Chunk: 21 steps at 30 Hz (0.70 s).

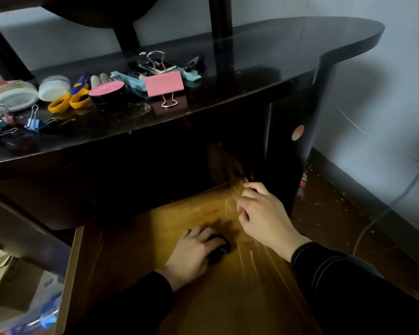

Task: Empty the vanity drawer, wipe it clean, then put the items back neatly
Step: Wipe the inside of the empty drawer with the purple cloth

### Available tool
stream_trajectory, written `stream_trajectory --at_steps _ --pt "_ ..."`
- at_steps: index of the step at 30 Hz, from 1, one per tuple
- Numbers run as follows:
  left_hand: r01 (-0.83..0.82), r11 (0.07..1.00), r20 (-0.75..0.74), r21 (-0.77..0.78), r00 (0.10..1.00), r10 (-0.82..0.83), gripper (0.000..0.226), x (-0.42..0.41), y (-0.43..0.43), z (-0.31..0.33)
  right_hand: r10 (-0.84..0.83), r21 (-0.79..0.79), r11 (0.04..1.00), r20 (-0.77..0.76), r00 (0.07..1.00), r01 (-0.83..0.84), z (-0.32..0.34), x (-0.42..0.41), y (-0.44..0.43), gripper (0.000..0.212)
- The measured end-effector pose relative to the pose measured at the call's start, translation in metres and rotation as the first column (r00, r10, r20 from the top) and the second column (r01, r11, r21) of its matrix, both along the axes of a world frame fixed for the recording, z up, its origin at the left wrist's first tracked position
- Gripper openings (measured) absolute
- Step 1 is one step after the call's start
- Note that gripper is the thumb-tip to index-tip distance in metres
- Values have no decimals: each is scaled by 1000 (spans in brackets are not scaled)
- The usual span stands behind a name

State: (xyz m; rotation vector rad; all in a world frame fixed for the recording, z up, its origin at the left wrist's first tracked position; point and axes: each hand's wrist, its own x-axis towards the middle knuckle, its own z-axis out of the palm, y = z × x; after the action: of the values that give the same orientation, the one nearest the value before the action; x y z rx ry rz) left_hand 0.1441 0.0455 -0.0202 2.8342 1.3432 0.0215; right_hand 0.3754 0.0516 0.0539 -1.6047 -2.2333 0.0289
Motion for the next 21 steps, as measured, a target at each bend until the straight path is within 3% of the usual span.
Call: stream_trajectory --at_steps 2,7,11,14,21 --pt "-35 999 -7 -17 999 35 52 2 16 4 -2 11 1000 -3 1000 2 0 0 0 16" --pt "-334 942 52 -16 941 335 49 30 82 2 -3 25 1000 -34 999 4 -2 -1 2 10" --pt "-389 920 7 49 921 389 51 48 93 -8 -10 16 1000 -40 999 11 -4 1 5 8" --pt "-336 942 10 21 942 336 53 43 70 -5 -9 8 1000 -10 1000 9 -2 2 5 13" --pt "-50 983 -57 -174 998 41 67 10 -44 8 -48 55 997 16 999 47 0 1 -2 33"
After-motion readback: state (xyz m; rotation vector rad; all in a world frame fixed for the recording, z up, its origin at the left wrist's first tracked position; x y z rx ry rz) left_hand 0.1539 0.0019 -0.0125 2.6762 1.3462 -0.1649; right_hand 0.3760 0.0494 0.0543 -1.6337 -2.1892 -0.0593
